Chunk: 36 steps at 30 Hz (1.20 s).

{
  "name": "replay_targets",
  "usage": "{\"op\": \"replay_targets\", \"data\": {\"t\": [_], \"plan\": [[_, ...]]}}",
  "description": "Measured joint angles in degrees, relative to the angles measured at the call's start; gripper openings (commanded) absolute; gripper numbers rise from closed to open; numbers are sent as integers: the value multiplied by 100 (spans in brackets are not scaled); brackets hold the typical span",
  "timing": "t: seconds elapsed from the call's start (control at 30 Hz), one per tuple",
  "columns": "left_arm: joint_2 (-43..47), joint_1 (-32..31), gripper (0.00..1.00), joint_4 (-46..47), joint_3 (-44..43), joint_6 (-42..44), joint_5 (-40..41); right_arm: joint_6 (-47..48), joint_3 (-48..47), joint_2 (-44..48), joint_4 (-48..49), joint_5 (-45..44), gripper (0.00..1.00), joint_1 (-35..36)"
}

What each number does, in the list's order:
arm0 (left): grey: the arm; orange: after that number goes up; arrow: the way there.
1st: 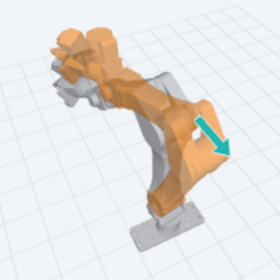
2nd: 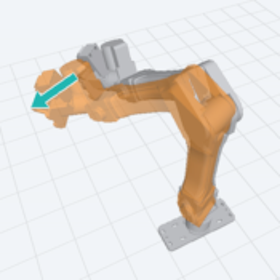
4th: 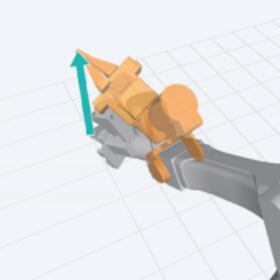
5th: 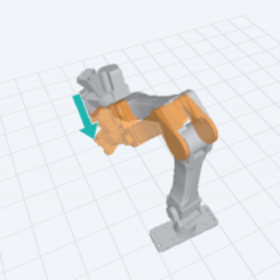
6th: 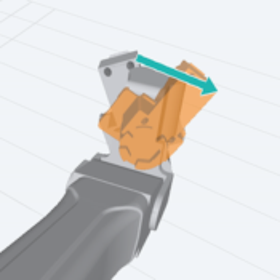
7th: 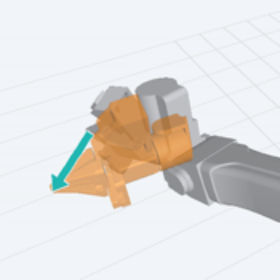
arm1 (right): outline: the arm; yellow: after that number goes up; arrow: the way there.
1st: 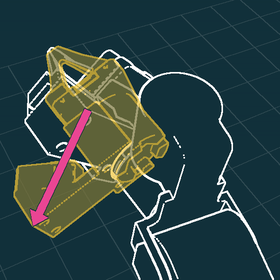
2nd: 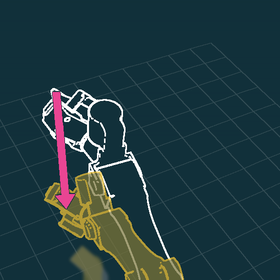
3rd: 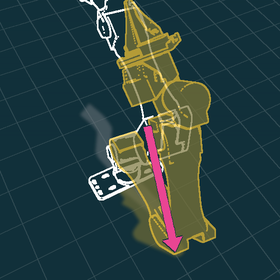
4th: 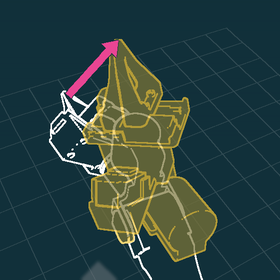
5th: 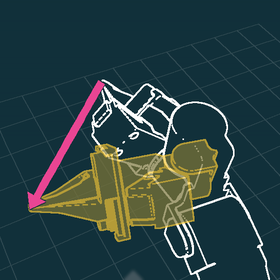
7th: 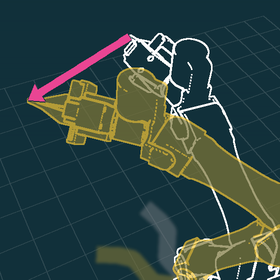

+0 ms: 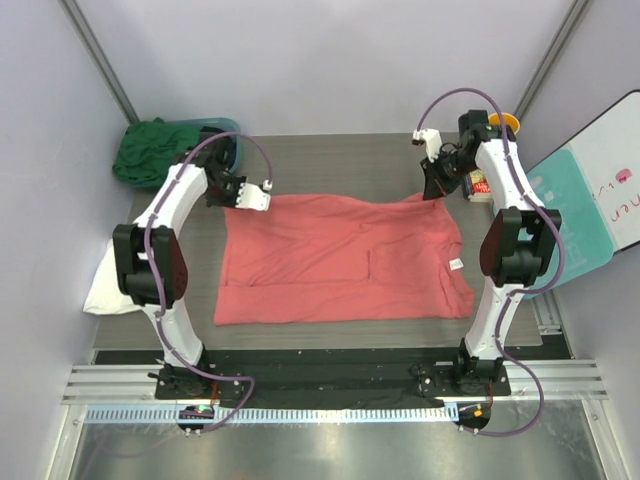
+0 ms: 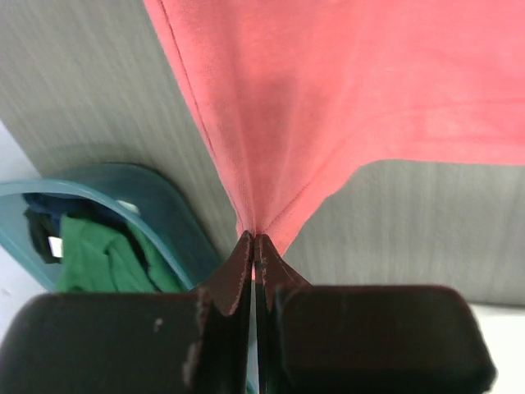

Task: Fold and stack the t-shirts
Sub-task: Fold the other side of the tshirt into a rectangle

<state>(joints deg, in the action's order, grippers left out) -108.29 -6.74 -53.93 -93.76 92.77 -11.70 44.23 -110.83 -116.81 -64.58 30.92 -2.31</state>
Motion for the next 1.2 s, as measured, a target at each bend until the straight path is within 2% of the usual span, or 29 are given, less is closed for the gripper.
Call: {"op": "replay_targets", "data": {"t": [0.37,0.63,0.8,1.2], "plan": [[822,173,0,-949,787,737,-269,907,1266,1373,-686,-474,1,96],[1255,173,0,-1576,942,1014,-463,1478,2297,1823,-857,-826,1,186],[1615,173,0,-1954,1196,1178,-529,1672,3042,1987,-835,-1049,1,474],[2004,144,0,-2184,2149,1528,-518,1749,3202,2216,-734,-1294,1,837]]}}
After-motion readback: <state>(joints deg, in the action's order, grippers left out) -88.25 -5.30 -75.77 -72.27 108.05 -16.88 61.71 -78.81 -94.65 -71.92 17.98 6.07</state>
